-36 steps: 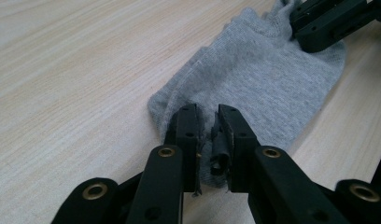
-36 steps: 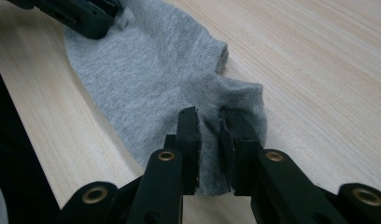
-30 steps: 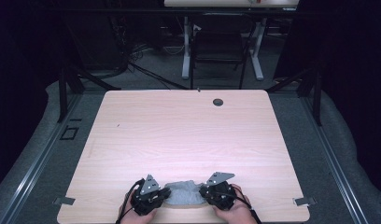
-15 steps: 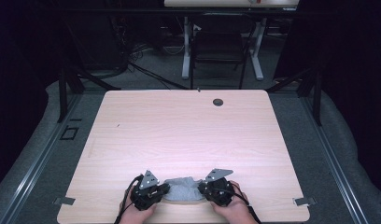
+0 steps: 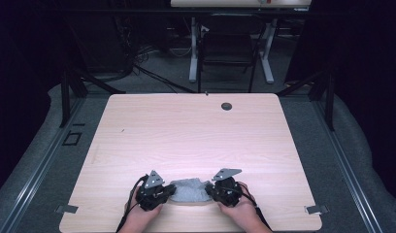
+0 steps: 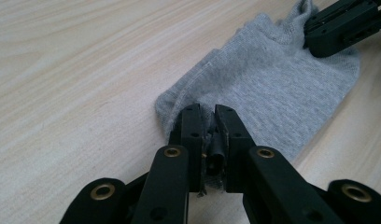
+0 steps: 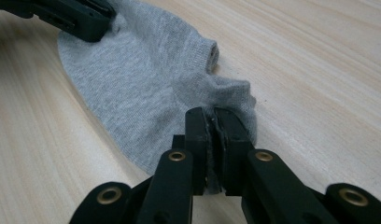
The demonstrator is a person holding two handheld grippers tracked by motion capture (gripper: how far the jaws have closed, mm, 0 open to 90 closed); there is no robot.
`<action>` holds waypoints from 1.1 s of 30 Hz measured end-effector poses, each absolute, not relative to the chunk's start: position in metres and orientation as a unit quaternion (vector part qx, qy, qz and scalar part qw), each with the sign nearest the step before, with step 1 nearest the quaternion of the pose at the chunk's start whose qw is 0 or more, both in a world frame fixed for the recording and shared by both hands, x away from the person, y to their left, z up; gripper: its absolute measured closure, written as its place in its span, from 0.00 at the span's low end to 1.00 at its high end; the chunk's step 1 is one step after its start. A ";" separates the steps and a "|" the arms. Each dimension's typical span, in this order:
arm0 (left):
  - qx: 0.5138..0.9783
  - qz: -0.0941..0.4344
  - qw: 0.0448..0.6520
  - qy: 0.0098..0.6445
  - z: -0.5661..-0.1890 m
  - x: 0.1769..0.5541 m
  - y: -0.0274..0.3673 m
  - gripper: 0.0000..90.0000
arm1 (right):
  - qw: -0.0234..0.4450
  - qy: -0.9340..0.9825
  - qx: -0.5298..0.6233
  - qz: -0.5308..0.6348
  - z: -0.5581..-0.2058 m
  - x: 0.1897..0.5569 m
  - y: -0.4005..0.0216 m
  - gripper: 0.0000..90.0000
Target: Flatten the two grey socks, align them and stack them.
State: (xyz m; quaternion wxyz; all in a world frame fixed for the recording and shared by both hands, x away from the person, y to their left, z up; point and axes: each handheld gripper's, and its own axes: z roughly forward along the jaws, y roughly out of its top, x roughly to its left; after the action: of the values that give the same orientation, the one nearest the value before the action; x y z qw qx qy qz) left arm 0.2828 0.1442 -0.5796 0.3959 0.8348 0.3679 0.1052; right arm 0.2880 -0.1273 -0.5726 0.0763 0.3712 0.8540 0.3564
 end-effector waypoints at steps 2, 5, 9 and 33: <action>0.833 0.106 0.397 0.369 -0.580 0.285 0.144 0.92 | 0.075 0.852 0.374 0.358 -0.573 0.290 -0.127 0.94; 0.832 0.105 0.398 0.371 -0.580 0.287 0.144 0.92 | 0.076 0.852 0.375 0.356 -0.572 0.293 -0.126 0.94; 0.830 0.099 0.401 0.376 -0.580 0.291 0.145 0.92 | 0.072 0.850 0.378 0.361 -0.573 0.297 -0.127 0.94; 0.822 0.100 0.403 0.390 -0.580 0.302 0.147 0.90 | 0.076 0.847 0.381 0.364 -0.573 0.310 -0.124 0.93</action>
State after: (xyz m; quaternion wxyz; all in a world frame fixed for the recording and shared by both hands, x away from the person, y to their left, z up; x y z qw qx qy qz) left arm 0.3015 0.1470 -0.5799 0.4027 0.8219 0.3904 0.0998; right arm 0.3105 -0.1240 -0.5731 0.0759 0.3808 0.8466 0.3640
